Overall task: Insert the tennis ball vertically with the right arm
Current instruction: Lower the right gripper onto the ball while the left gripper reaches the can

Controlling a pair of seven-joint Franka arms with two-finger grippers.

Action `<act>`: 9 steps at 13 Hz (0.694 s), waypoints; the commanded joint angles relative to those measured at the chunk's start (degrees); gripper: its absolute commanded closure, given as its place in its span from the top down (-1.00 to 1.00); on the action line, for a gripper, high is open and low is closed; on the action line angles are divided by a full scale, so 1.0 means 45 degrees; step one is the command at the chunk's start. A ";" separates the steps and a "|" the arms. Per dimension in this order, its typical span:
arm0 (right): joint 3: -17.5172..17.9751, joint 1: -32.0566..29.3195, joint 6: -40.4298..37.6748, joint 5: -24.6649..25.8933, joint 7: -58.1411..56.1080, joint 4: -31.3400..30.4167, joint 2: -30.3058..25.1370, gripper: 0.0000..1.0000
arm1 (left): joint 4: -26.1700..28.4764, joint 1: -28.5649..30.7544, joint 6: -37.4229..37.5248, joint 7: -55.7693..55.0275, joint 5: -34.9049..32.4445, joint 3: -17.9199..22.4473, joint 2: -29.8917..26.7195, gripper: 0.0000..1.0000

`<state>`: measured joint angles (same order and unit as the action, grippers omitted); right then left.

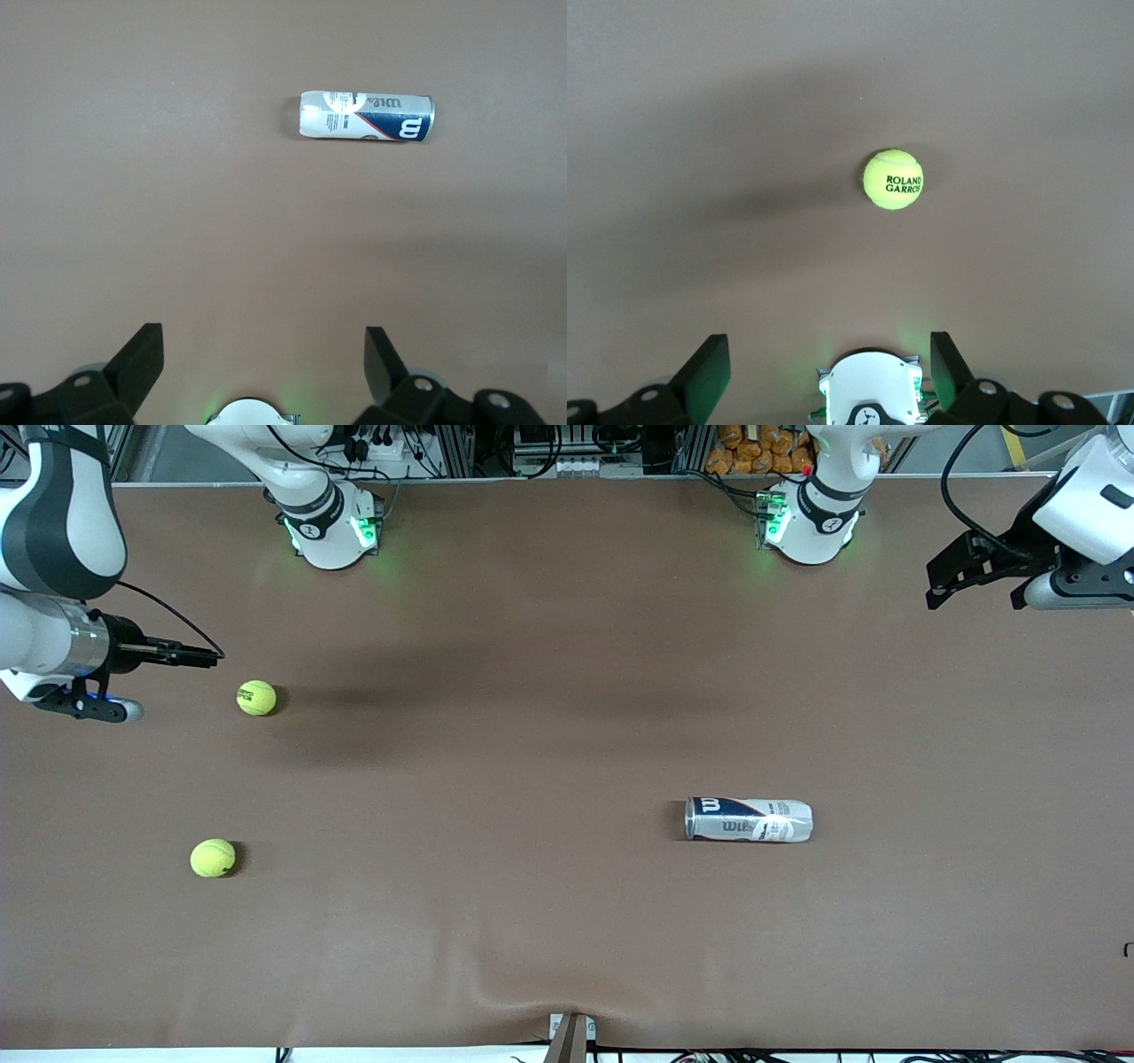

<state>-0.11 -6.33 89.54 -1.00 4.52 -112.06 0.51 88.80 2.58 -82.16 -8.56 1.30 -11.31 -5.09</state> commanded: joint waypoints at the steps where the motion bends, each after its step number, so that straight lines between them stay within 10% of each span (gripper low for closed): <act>1: 0.0160 -0.0294 0.0550 0.0144 -0.0106 -0.0664 -0.0290 1.00 | 0.0072 0.0110 -0.0315 0.0105 -0.0112 -0.0084 0.0308 1.00; 9: 0.0141 -0.0605 0.2032 0.0144 -0.0164 -0.1834 -0.0329 1.00 | 0.0013 -0.2132 -0.1469 0.1020 -0.2668 -0.0142 0.4426 1.00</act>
<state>-0.26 -7.00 96.12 -1.00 4.52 -117.33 0.51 90.20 -4.12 -88.70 -5.52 -7.16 -11.84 10.92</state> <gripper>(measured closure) 0.000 0.000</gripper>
